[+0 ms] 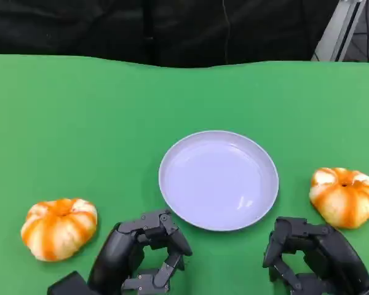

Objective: Grasp the bread from the table and place it into the plate.

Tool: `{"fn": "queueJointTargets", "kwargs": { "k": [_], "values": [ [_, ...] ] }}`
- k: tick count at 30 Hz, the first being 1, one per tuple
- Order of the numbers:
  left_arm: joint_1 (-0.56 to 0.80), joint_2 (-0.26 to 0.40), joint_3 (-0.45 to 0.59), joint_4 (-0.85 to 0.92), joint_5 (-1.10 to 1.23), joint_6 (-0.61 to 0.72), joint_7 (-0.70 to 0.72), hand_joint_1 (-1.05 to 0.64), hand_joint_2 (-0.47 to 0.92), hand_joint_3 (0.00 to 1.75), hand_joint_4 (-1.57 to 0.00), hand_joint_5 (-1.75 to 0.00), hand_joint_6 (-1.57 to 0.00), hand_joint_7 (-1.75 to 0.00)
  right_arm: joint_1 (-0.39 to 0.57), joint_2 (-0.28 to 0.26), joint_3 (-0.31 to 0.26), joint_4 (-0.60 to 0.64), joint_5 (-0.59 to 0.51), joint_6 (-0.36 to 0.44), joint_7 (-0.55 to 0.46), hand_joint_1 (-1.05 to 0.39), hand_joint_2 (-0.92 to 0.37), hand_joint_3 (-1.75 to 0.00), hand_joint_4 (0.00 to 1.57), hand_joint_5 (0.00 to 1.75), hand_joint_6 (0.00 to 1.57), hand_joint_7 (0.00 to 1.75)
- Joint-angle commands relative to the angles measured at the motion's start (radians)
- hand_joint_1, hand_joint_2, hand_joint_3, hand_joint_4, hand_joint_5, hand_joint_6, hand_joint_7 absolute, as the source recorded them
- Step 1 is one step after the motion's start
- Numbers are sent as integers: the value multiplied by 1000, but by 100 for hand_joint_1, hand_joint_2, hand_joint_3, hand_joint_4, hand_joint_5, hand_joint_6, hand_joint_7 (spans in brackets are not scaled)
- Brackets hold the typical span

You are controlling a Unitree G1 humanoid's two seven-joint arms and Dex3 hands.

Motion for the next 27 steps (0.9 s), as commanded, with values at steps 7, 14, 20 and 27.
{"fn": "queueJointTargets", "kwargs": {
  "k": [7, 14, 20, 27],
  "values": [
    [-16, 5, 23, 11, -8, -25, 13, -21, 66, 84, -90, -89, -108, -38, -8, -8, -9, 7, 5, -13, -5, -14, -57, -103, 80, 162, 81, 135],
    [-2, 0, 38, -22, -13, 10, 32, -26, 66, 75, -104, -22, -103, -1, -12, -9, -8, 12, -3, -21, -11, -14, -58, -101, 81, 159, 82, 134],
    [15, 3, 37, -67, -19, 35, 32, -25, 64, 71, -99, -8, -91, 0, -9, -12, -6, 10, -16, -26, -25, -13, -58, -101, 82, 155, 82, 133],
    [56, 8, 24, -185, -124, 67, -43, -36, 92, 13, -92, 0, -82, 0, -6, -7, -3, 12, 3, -27, -6, -11, -59, -102, 84, 155, 82, 132]
  ]
}}
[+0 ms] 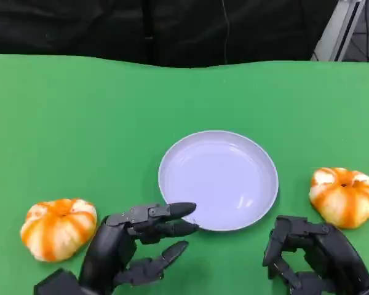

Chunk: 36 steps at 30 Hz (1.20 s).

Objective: Grasp the bread from the table and place it into the plate.

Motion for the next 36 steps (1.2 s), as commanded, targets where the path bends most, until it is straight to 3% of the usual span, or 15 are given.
{"fn": "queueJointTargets", "kwargs": {
  "k": [1, 5, 16, 27, 36],
  "values": [
    [29, 15, -1, -80, -62, 16, -43, -38, 92, 14, -88, 0, -79, 0, -1, -9, -5, 4, 9, -5, 4, -12, -59, -102, 84, 155, 82, 132],
    [58, 38, 12, -170, -17, 19, -4, -51, 92, 19, -80, 0, -70, 0, -2, -11, -11, 11, 11, -13, 4, -10, -59, -102, 84, 154, 83, 132],
    [82, 111, 71, -310, 141, 12, 122, -64, 92, 22, -65, 0, -57, 0, 1, -11, -13, 13, 24, -8, 21, -11, -59, -101, 83, 158, 81, 134],
    [83, 201, 123, -338, 317, 22, 262, -68, 92, 24, -61, 0, -61, -2, 0, -12, -13, 14, 29, -10, 31, -11, -61, -97, 82, 157, 81, 133],
    [93, 304, 164, -375, 437, 110, 336, -72, 92, 24, -61, 0, -60, 0, -1, -10, -12, 11, 23, -12, 23, -11, -61, -98, 82, 159, 81, 135]
  ]
}}
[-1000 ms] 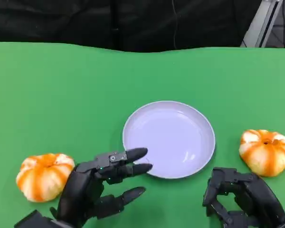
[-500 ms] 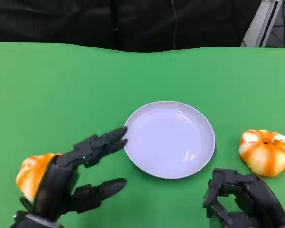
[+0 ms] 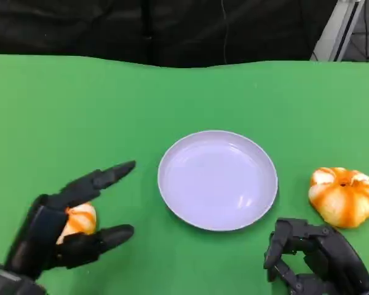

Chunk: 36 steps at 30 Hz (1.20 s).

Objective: Grasp the bread from the table and place it into the plate.

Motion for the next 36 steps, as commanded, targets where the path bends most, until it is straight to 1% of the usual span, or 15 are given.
{"fn": "queueJointTargets", "kwargs": {
  "k": [1, 6, 7, 8, 10, 17, 21, 26, 32, 36],
  "values": [
    [13, 49, 12, -21, 37, 46, 36, -72, 92, 24, -61, 0, -60, 0, -1, -10, -9, 0, 3, -9, -5, -11, -60, -99, 82, 159, 81, 135],
    [15, 58, 0, -27, 37, 56, 51, -72, 92, 24, -61, 0, -60, 0, -1, -10, -8, 0, 3, -9, -6, -11, -60, -100, 82, 158, 81, 135],
    [15, 81, 13, -18, 85, 87, 73, -72, 92, 24, -61, 0, -60, 0, -2, -11, -9, 3, 5, -12, -3, -11, -60, -100, 82, 158, 81, 135],
    [15, 98, 22, -12, 122, 111, 91, -75, 92, 25, -62, -1, -60, 0, -3, -11, -10, 6, 6, -13, -1, -10, -60, -100, 82, 158, 80, 135],
    [15, 118, 27, -8, 162, 141, 116, -77, 92, 25, -63, -1, -60, 0, -4, -11, -10, 9, 8, -16, 1, -10, -60, -100, 82, 158, 80, 135],
    [18, 133, 6, -14, 166, 158, 145, -78, 92, 26, -63, -1, -60, 0, -4, -11, -11, 10, 8, -17, 1, -10, -61, -99, 81, 158, 81, 134],
    [24, 170, 13, 3, 210, 208, 166, -83, 92, 31, -59, 0, -58, 0, 2, -13, -12, 4, 13, -14, 3, -10, -59, -100, 82, 157, 82, 133],
    [30, 180, -1, -11, 212, 240, 174, -85, 92, 32, -57, 0, -57, 0, -1, -13, -13, 8, 20, -14, 12, -11, -60, -100, 82, 158, 82, 133],
    [31, 186, -9, -14, 208, 247, 180, -85, 92, 32, -57, 0, -57, 0, -1, -12, -15, 8, 21, -14, 15, -11, -61, -98, 82, 158, 82, 133],
    [20, 221, -31, 19, 282, 332, 176, -89, 92, 35, -59, -1, -58, 0, 1, -17, -16, 6, 21, -16, 18, -12, -61, -97, 82, 159, 81, 133]
  ]
}}
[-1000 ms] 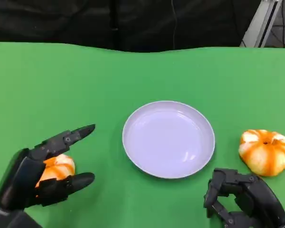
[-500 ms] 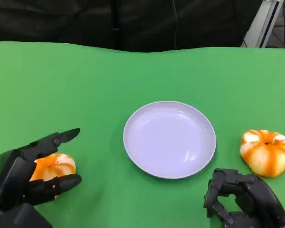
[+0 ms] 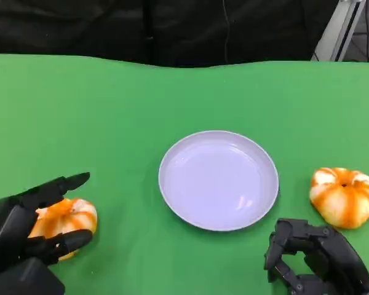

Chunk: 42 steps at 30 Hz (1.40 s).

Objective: Grasp the bread from the table and place it into the plate.

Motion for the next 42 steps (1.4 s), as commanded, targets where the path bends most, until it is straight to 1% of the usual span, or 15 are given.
{"fn": "queueJointTargets", "kwargs": {
  "k": [1, 6, 11, 16, 17, 20, 32, 33, 35, 36, 42],
  "values": [
    [-4, 54, -25, 22, 71, 93, 9, -89, 92, 35, -59, -1, -59, -1, 1, -16, -14, 3, 14, -9, 4, -12, -61, -97, 82, 159, 81, 133],
    [-7, 72, -55, 20, 99, 141, 14, -90, 92, 37, -63, -2, -59, -1, 6, -14, -14, -3, 12, -6, 2, -11, -62, -96, 81, 159, 81, 133],
    [-6, 82, -74, 8, 100, 179, 4, -90, 92, 39, -63, -2, -60, -1, 9, -15, -14, -11, 16, -1, 3, -11, -63, -96, 81, 160, 81, 133],
    [-5, 88, -84, 2, 94, 191, 7, -90, 92, 40, -63, -1, -60, -1, 9, -15, -14, -12, 17, 0, 3, -10, -62, -96, 80, 160, 81, 133],
    [-11, 97, -94, 13, 113, 213, -5, -90, 92, 40, -63, -1, -60, -1, 9, -14, -13, -10, 21, 2, 8, -10, -62, -96, 80, 160, 81, 134],
    [-29, 119, -123, 43, 145, 254, -20, -91, 92, 44, -68, -3, -67, -3, 6, -13, -14, -5, 30, 0, 16, -10, -62, -96, 81, 159, 81, 133],
    [-36, 138, -153, 50, 131, 272, -9, -91, 92, 47, -70, -2, -69, -2, 4, -11, -17, -4, 37, 2, 26, -10, -63, -94, 83, 157, 81, 133],
    [-52, 136, -164, 89, 142, 283, -4, -91, 92, 47, -70, -2, -69, -2, 9, -12, -16, -9, 28, -2, 18, -10, -63, -94, 83, 157, 81, 133],
    [-72, 134, -181, 142, 155, 295, 5, -94, 92, 54, -71, -2, -71, -2, 15, -13, -15, -15, 16, -7, 9, -12, -63, -94, 82, 158, 81, 133],
    [-86, 130, -189, 174, 162, 303, 20, -95, 92, 55, -71, -1, -71, -2, 18, -13, -14, -21, 20, 3, 11, -12, -63, -94, 81, 159, 81, 133],
    [-134, 128, -221, 277, 163, 310, 73, -95, 92, 54, -67, 0, -72, -1, 23, -18, -10, -34, 10, 10, -3, -12, -62, -94, 82, 158, 81, 134]
  ]
}}
